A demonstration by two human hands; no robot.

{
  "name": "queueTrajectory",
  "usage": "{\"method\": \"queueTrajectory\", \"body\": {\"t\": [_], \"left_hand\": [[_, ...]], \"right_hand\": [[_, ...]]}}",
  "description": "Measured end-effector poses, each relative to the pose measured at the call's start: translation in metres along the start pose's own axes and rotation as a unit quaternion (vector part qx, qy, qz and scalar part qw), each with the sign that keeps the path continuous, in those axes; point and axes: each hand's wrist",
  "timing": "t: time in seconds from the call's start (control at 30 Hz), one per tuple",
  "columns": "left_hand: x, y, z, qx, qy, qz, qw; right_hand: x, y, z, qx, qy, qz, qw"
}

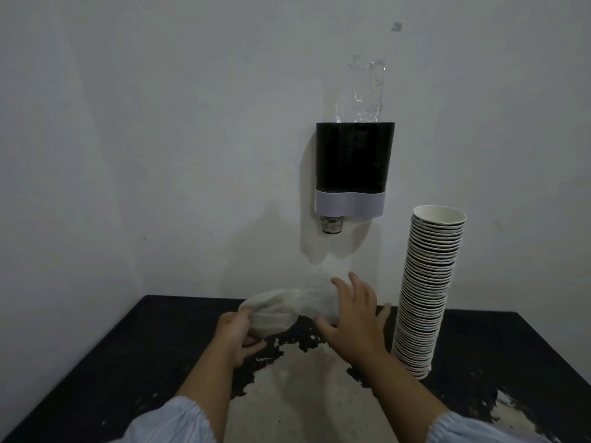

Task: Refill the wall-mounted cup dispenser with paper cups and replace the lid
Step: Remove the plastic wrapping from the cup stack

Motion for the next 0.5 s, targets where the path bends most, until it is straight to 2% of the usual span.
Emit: {"method": "queueTrajectory", "body": {"t": [0.1,0.2,0.33,0.43,0.5], "left_hand": [[0.002,0.001,-0.007,0.007,-0.005,0.042,0.999],[0.002,0.002,-0.014,0.015,-0.015,0.067,0.998],[-0.006,0.003,-0.019,0.020,-0.021,0.096,0.995],[-0.011,0.003,-0.021,0.038,-0.004,0.147,0.988],[-0.011,0.004,-0.021,0.049,0.000,0.181,0.982]], "right_hand": [[0.005,-0.005,0.011,-0.095,0.133,-0.028,0.986],[0.011,-0.009,0.021,-0.107,0.157,-0.007,0.982],[0.016,-0.010,0.024,-0.060,0.103,0.043,0.992],[0.017,-0.012,0.025,-0.048,-0.019,0.076,0.996],[0.016,-0.013,0.029,-0.047,-0.047,0.078,0.995]]}}
Point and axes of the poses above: each hand's wrist, its own y-axis away from the middle knuckle, its own x-axis out of the palm, z = x × y
